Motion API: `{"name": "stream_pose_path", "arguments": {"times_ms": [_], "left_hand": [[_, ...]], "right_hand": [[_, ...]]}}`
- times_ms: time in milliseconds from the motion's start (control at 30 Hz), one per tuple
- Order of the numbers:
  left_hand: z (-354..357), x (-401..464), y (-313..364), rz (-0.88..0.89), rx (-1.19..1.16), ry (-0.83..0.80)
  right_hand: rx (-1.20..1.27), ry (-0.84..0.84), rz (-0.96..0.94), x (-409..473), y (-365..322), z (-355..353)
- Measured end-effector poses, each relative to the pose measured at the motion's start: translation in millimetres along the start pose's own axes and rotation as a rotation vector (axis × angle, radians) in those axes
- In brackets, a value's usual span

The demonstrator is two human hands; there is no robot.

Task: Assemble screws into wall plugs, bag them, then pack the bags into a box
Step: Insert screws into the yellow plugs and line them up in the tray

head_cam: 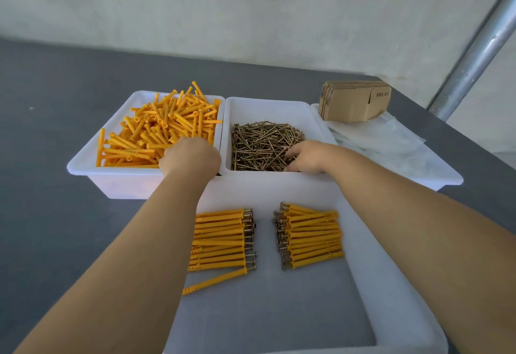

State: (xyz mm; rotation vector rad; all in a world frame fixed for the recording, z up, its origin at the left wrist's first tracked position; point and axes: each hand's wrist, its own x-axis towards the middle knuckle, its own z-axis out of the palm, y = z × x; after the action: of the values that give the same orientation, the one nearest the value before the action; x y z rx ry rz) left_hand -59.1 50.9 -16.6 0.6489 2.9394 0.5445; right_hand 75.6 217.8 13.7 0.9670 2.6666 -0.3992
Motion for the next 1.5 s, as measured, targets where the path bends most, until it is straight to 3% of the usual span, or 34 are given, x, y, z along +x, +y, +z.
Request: {"name": "stream_pose_path", "arguments": {"times_ms": [100, 267, 400, 500, 633, 767, 867, 933, 1033, 1100, 1267, 1400, 1500], "left_hand": [[1, 2, -2, 0.038, -0.104, 0.107], [-2, 2, -4, 0.148, -0.292, 0.398], [-9, -8, 5, 0.358, -0.4, 0.688], [-8, -15, 11, 0.474, -0.439, 0.715], [-6, -15, 18, 0.449, -0.48, 0.676], [-7, -17, 18, 0.471, -0.69, 0.624], [-7, -21, 20, 0.534, -0.713, 0.649], [-8, -24, 24, 0.585, -0.674, 0.642], [-9, -29, 28, 0.681, -0.632, 0.564], [-8, -33, 32, 0.699, -0.636, 0.533], [-14, -36, 31, 0.624, -0.646, 0.516], [-15, -43, 31, 0.841, -0.44, 0.335], [-11, -52, 38, 0.954, -0.368, 0.18]], "right_hand": [[-0.149, -0.078, -0.02, 6, -9, -1], [0.03, 0.037, -0.025, 13, -7, 6], [0.082, 0.06, -0.037, 16, -3, 9], [0.174, 0.143, -0.032, 18, 2, 13], [0.581, 0.44, -0.096, 14, 8, 21], [1.307, 0.518, -0.094, 0, 12, 7], [1.554, 0.599, -0.129, -18, 16, -7], [1.428, 0.684, -0.143, -30, 17, -10], [0.975, 0.776, -0.257, -43, 11, 2], [0.812, 0.79, -0.337, -49, 5, 16], [0.679, 0.739, -0.384, -55, -3, 38], [0.594, 0.954, -0.364, -62, 2, 36], [0.626, 0.973, -0.471, -64, 5, 36]]}}
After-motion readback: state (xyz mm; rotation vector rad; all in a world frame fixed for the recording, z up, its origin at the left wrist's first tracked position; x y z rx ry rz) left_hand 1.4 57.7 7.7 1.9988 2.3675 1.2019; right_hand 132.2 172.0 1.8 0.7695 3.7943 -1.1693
